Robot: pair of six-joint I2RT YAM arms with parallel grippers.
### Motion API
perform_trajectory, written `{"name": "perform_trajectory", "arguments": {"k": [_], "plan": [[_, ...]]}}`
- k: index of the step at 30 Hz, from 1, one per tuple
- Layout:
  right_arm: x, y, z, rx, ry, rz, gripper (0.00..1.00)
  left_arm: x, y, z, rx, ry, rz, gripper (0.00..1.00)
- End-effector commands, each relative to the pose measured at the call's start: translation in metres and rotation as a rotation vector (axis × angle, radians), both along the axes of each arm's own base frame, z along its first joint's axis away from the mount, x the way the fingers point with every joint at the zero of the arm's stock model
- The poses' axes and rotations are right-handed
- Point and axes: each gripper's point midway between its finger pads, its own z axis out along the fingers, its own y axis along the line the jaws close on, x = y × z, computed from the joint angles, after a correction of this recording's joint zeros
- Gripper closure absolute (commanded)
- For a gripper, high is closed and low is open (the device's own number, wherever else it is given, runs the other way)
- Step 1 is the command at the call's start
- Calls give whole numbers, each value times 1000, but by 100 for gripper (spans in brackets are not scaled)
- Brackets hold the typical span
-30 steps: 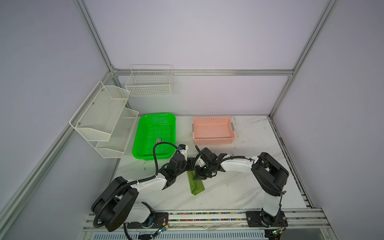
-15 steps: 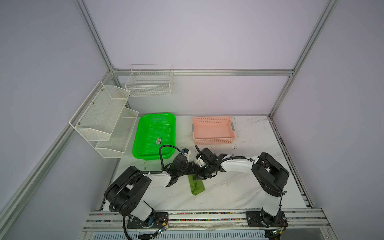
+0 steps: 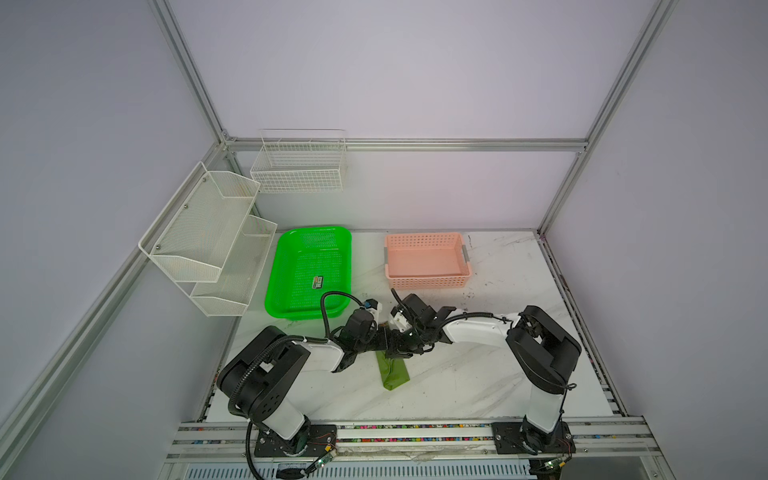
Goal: Place the utensils on the paper napkin and roll it up
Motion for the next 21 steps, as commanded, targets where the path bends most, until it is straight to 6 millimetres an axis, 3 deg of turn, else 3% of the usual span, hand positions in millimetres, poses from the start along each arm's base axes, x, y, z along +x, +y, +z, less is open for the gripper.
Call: {"name": "perform_trajectory", "arguments": {"k": [1,11,21], "plan": [[2,3,15,36,-31,30,100,1,-2,1,-2,-21,-29,92],[11,-2,19,34,-59,40,100,-3,4,-5,58,-23,-51,93],[33,-27,23,0,-97,2,100,-7,8,-11,85,-23,-62,93]]}}
